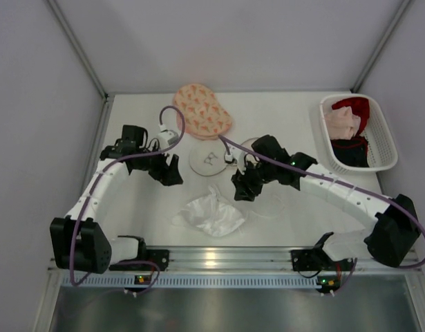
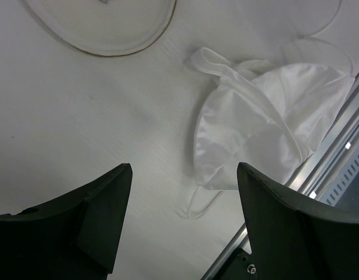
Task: Place the bra in the laundry bag and zip it closed
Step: Place the bra at the center of the board, then adjust the bra at the center of the board.
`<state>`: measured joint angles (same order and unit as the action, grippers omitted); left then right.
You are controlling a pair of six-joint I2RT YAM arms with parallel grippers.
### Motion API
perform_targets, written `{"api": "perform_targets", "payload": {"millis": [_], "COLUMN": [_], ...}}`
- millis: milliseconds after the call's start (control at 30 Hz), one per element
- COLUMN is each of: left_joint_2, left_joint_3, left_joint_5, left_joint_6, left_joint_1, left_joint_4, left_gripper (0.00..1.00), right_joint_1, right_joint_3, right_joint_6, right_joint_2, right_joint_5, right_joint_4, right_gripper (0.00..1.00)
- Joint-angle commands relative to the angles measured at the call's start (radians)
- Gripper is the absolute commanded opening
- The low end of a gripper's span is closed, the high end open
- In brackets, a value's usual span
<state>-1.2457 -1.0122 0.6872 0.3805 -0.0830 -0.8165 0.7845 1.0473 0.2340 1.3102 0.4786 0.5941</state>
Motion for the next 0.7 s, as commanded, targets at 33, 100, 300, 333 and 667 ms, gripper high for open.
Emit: {"api": "perform_targets", "payload": {"millis": [33, 100, 300, 333, 667], "left_joint_2": [-0.058, -0.089, -0.147, -0.168, -0.386], "left_joint_3": [-0.003, -0.020, -0.017, -0.022, -0.132], "left_joint_5": [0.011, 0.008, -0.149, -0.152, -0.290], "left_joint_6": [0.043, -0.021, -0.281, -0.302, -0.425], "left_joint_1": [-0.110, -0.133, -0.271, -0.297, -0.428], "left_joint_4": [0.019, 0.065, 0.266, 0.292, 0.306], "left_gripper": [0.78, 0.76, 0.75, 0.73, 0.64], "right_joint_1": [-0.059, -0.129, -0.317, -0.321, -0.281], "right_joint_3": [-0.061, -0.078, -0.105, -0.112, -0.148], "right_joint_6": [-0.103, -0.145, -0.298, -0.315, -0.420], "right_joint_2": [0.030, 0.056, 0.150, 0.150, 0.210], "right_joint_5": [0.098, 0.130, 0.281, 0.294, 0.284], "right_joint_4": [-0.027, -0.051, -0.070, -0.083, -0.220], "right_gripper": [0.46, 0.45, 0.43, 0.43, 0.46]}}
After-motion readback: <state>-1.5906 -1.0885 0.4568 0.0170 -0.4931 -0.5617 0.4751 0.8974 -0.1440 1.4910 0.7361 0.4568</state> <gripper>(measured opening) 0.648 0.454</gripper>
